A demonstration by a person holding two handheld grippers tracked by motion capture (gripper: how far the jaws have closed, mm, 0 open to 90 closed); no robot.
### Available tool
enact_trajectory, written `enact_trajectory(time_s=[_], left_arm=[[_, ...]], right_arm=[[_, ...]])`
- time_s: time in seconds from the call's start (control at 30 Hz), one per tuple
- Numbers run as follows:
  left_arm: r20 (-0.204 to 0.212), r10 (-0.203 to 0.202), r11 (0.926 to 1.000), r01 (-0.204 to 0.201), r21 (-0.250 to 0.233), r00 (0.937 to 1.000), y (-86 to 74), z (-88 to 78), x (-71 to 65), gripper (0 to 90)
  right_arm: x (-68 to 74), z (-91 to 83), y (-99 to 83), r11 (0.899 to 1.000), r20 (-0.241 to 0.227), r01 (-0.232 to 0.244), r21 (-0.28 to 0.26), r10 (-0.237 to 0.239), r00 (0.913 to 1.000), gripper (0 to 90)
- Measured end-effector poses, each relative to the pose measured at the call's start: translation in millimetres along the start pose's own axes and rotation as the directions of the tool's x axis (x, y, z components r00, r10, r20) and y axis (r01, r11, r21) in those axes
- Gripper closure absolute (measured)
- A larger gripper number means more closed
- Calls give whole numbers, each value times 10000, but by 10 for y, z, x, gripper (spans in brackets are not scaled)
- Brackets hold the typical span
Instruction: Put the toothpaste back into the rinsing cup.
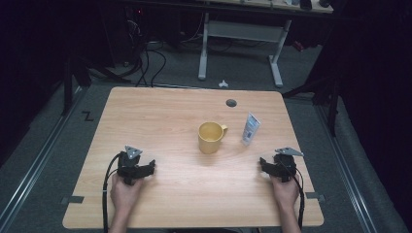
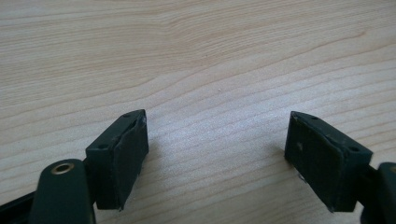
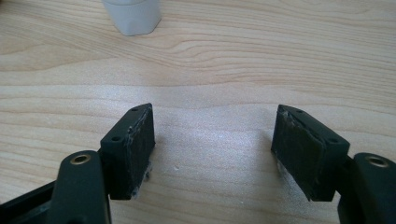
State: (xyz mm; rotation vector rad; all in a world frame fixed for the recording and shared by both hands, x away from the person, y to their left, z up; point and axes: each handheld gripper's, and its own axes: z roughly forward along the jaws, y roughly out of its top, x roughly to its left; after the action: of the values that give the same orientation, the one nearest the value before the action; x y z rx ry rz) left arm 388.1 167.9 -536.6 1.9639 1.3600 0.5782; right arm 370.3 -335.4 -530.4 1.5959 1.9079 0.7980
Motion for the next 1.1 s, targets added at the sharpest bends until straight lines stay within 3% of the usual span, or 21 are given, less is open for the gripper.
enact_trajectory(time_s=[0.93, 1.1], left_arm=[[-5, -7, 10000, 7, -7, 10000, -1, -1, 0, 219], [-4, -9, 10000, 9, -9, 10000, -1, -1, 0, 219]], right_arm=[[24, -32, 3, 10000, -189, -1, 87, 2, 9998, 330], [53, -99, 12, 9997, -309, 92, -217, -99, 9995, 342]])
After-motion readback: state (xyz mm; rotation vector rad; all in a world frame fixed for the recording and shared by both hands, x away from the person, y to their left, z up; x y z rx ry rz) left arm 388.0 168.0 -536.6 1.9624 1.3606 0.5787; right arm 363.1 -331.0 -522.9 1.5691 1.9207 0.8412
